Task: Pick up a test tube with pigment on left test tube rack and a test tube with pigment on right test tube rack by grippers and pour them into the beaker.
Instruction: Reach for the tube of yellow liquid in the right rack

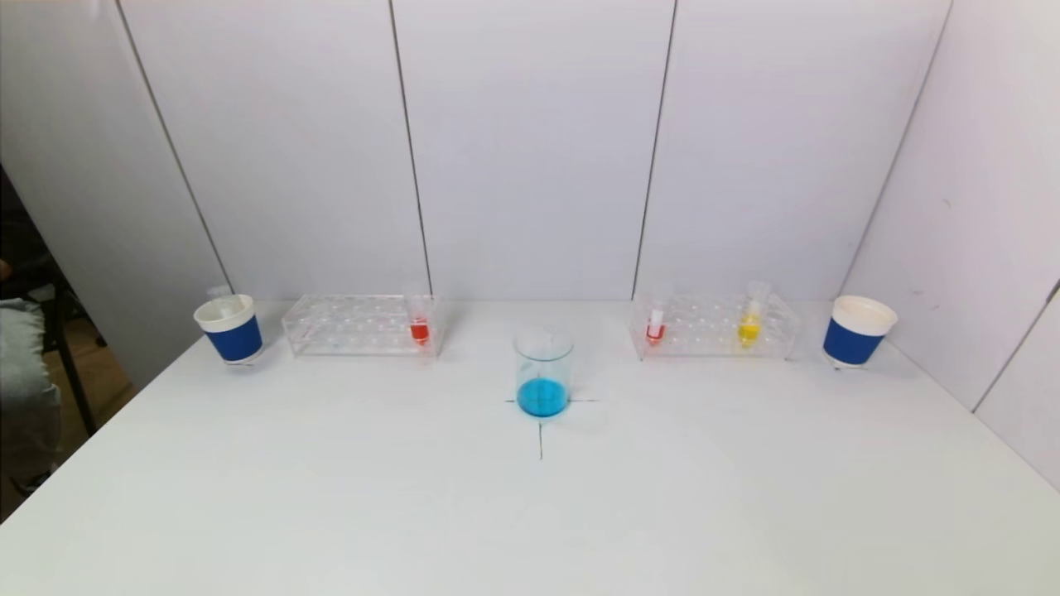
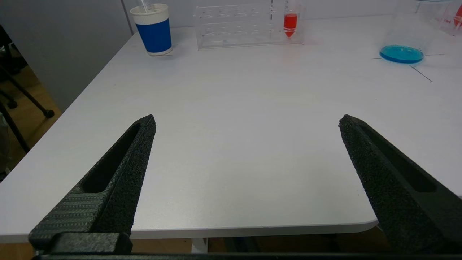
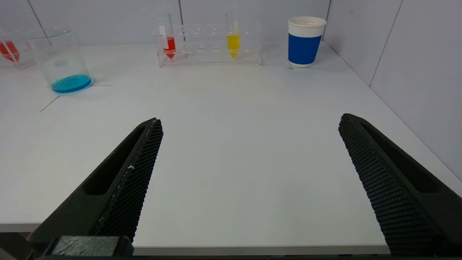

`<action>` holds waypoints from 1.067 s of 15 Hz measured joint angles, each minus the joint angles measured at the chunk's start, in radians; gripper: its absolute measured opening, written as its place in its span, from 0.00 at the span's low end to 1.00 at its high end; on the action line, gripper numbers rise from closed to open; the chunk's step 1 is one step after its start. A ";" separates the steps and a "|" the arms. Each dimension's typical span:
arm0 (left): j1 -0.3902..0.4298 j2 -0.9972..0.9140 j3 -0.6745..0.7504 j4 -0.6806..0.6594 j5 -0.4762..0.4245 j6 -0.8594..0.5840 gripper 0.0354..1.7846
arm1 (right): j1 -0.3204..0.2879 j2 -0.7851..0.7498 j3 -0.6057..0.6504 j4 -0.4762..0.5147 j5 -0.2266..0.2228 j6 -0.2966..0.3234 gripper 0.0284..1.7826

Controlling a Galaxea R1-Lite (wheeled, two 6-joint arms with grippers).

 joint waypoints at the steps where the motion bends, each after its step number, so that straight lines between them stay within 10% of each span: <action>1: 0.000 0.000 0.000 0.000 0.000 0.000 0.99 | 0.000 0.000 0.000 0.000 0.002 -0.003 0.99; 16: 0.000 0.000 0.000 0.000 0.000 0.000 0.99 | 0.000 0.000 0.000 -0.011 0.008 -0.019 0.99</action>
